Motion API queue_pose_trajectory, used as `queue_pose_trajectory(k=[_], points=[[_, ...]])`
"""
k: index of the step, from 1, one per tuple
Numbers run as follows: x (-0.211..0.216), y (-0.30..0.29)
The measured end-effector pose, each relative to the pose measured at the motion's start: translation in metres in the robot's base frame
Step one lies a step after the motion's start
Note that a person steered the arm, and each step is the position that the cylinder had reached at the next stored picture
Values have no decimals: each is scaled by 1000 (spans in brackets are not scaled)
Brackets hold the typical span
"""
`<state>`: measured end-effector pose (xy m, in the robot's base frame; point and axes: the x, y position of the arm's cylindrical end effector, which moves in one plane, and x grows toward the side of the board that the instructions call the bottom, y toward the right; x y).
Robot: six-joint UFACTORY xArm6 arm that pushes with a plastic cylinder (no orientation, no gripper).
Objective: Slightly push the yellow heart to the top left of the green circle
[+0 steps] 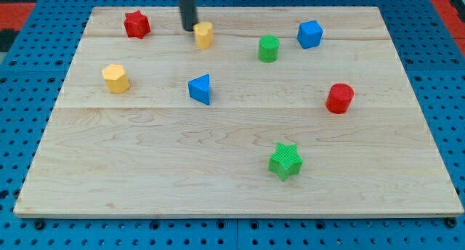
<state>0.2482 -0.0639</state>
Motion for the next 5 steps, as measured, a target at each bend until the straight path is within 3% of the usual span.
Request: queue_pose_trajectory(k=[2,3,5], points=[[31,-31],[31,4],[29,4]])
